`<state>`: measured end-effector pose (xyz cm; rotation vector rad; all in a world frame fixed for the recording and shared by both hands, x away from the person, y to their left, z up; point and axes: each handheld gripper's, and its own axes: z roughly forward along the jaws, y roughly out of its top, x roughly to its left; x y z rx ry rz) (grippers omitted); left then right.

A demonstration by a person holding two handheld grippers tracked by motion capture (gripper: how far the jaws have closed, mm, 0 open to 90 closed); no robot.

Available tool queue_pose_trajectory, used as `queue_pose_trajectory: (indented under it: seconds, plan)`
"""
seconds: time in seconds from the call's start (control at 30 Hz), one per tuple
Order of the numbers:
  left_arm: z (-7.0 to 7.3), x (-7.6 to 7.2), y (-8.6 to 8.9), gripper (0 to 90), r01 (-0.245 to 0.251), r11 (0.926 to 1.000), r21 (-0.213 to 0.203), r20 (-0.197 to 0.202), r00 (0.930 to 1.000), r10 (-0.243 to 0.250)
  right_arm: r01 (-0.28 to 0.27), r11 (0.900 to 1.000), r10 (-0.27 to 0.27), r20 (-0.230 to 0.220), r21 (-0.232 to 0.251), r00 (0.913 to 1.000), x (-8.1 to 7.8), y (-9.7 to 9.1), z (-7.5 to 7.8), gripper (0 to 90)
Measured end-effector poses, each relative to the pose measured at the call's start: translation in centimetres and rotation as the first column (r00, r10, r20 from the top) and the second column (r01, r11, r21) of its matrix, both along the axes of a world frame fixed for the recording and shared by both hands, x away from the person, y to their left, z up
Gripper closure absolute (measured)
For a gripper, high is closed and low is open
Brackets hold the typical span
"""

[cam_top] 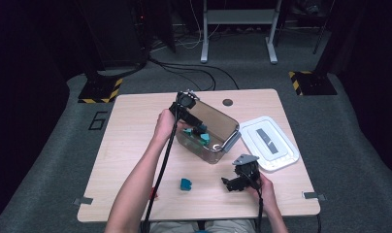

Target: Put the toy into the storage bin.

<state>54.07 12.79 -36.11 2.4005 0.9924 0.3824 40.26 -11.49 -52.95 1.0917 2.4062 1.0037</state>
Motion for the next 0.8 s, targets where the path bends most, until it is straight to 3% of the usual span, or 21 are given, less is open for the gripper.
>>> queue_pose_trajectory:
  seconds: [0.1, 0.5, 0.8]
  plan:
    - [0.5, -0.8, 0.6, 15.5, -0.001, 1.0, 0.0, 0.016, 0.9999, 0.001, -0.001, 1.0, 0.001, 0.001, 0.0, 1.0, 0.0, 0.0, 0.0, 0.0]
    - [1.1, -5.0, 3.8, 11.2, -0.006, 1.0, 0.008, 0.051, 0.9987, 0.006, -0.003, 1.0, 0.003, 0.001, -0.001, 1.0, 0.0, 0.0, 0.0, 0.0]
    - [-0.2, -7.6, 5.8, 8.7, -0.007, 0.9998, 0.016, 0.048, 0.9988, 0.006, -0.003, 1.0, 0.003, 0.0, -0.001, 1.0, 0.0, 0.0, 0.0, 0.0]
